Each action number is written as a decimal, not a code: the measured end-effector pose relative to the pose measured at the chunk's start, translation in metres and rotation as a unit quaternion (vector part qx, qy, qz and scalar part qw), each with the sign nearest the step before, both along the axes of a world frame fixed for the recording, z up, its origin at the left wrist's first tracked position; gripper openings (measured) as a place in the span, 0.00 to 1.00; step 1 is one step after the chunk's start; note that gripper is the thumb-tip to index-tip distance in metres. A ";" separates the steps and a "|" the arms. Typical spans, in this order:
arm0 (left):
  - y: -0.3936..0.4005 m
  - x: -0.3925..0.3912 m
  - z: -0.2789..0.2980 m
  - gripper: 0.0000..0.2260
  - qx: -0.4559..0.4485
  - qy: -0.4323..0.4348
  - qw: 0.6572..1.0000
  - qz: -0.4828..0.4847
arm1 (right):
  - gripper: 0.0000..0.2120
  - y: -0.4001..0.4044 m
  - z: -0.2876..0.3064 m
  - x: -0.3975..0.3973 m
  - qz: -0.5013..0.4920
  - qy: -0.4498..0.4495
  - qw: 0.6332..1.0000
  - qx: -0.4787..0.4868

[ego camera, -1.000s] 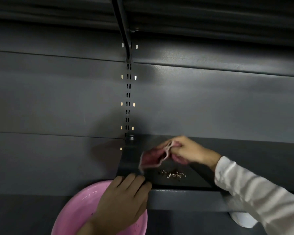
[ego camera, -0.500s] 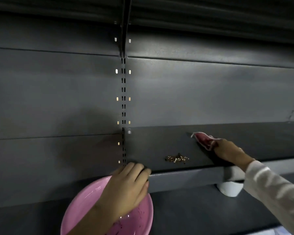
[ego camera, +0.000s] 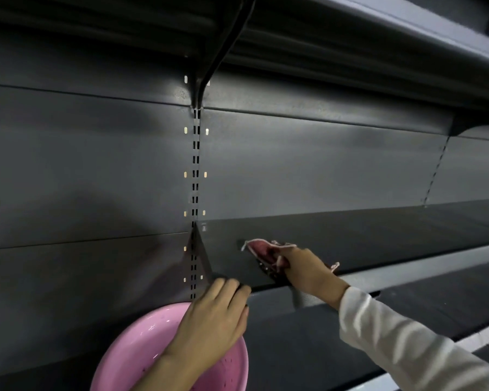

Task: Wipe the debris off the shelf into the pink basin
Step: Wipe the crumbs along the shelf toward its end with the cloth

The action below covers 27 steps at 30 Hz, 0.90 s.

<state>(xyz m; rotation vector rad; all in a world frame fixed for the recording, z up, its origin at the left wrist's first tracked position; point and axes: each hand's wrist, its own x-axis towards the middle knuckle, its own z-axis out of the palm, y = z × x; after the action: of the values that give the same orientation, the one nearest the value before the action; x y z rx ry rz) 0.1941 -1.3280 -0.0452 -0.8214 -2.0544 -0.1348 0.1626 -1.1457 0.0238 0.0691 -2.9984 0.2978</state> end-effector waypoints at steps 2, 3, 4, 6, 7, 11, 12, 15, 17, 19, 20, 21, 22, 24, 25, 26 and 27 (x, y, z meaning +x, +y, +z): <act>0.000 0.000 -0.001 0.14 -0.002 0.005 1.000 0.006 | 0.20 -0.001 0.002 0.002 0.023 -0.008 1.000 -0.018; 0.000 0.000 -0.001 0.14 -0.005 0.004 1.000 0.007 | 0.19 0.002 0.005 0.001 0.016 -0.009 0.999 -0.026; 0.000 0.000 0.000 0.14 -0.009 -0.001 1.000 0.010 | 0.18 0.007 0.008 -0.002 -0.009 -0.005 0.999 -0.039; 0.000 0.002 0.002 0.14 -0.014 -0.018 1.000 0.015 | 0.17 0.025 0.016 -0.011 -0.085 0.011 0.995 -0.058; 0.000 0.002 0.003 0.14 -0.016 -0.027 0.999 0.015 | 0.17 0.035 0.018 -0.015 -0.121 0.010 0.990 -0.069; 0.000 0.004 0.005 0.14 -0.017 -0.058 0.998 0.004 | 0.21 0.036 0.008 -0.019 -0.145 -0.045 0.988 -0.013; 0.000 0.004 0.005 0.14 -0.016 -0.061 0.998 0.005 | 0.21 0.031 0.004 -0.021 -0.124 -0.044 0.991 -0.001; 0.001 0.005 0.004 0.13 -0.016 -0.063 0.998 0.010 | 0.17 0.015 0.000 -0.017 -0.084 -0.054 0.994 -0.038; 0.002 0.006 0.004 0.13 -0.009 -0.060 0.998 0.010 | 0.18 -0.001 0.000 -0.011 -0.049 -0.040 0.997 -0.045; 0.002 0.007 0.004 0.14 -0.006 -0.054 0.998 0.011 | 0.19 -0.017 0.000 -0.004 -0.012 -0.019 0.998 -0.050; 0.002 0.007 0.005 0.14 -0.009 -0.049 0.999 0.012 | 0.18 -0.022 0.001 -0.003 -0.004 -0.011 0.999 -0.053; 0.002 0.007 0.005 0.14 -0.013 -0.046 0.999 0.013 | 0.17 -0.024 0.003 -0.004 -0.010 -0.005 0.998 -0.065; 0.002 0.008 0.006 0.14 -0.017 -0.045 0.999 0.014 | 0.16 -0.021 0.008 -0.006 -0.025 0.000 0.996 -0.082; 0.001 0.008 0.007 0.14 -0.017 -0.048 0.999 0.013 | 0.16 -0.008 0.020 -0.013 -0.064 0.031 0.991 -0.112; 0.001 0.008 0.008 0.14 -0.015 -0.051 0.999 0.013 | 0.16 0.002 0.025 -0.016 -0.083 0.049 0.988 -0.123; 0.001 0.009 0.008 0.14 -0.013 -0.055 0.998 0.011 | 0.16 0.012 0.027 -0.018 -0.099 0.054 0.985 -0.128; 0.001 0.009 0.008 0.14 -0.013 -0.057 0.998 0.010 | 0.15 0.019 0.028 -0.019 -0.113 0.044 0.985 -0.126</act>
<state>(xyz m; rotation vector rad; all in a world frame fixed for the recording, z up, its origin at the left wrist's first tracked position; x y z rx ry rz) 0.2027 -1.3265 -0.0376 -0.8246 -2.1751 -0.1478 0.1436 -1.1268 0.0515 -0.2717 -2.8188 0.6252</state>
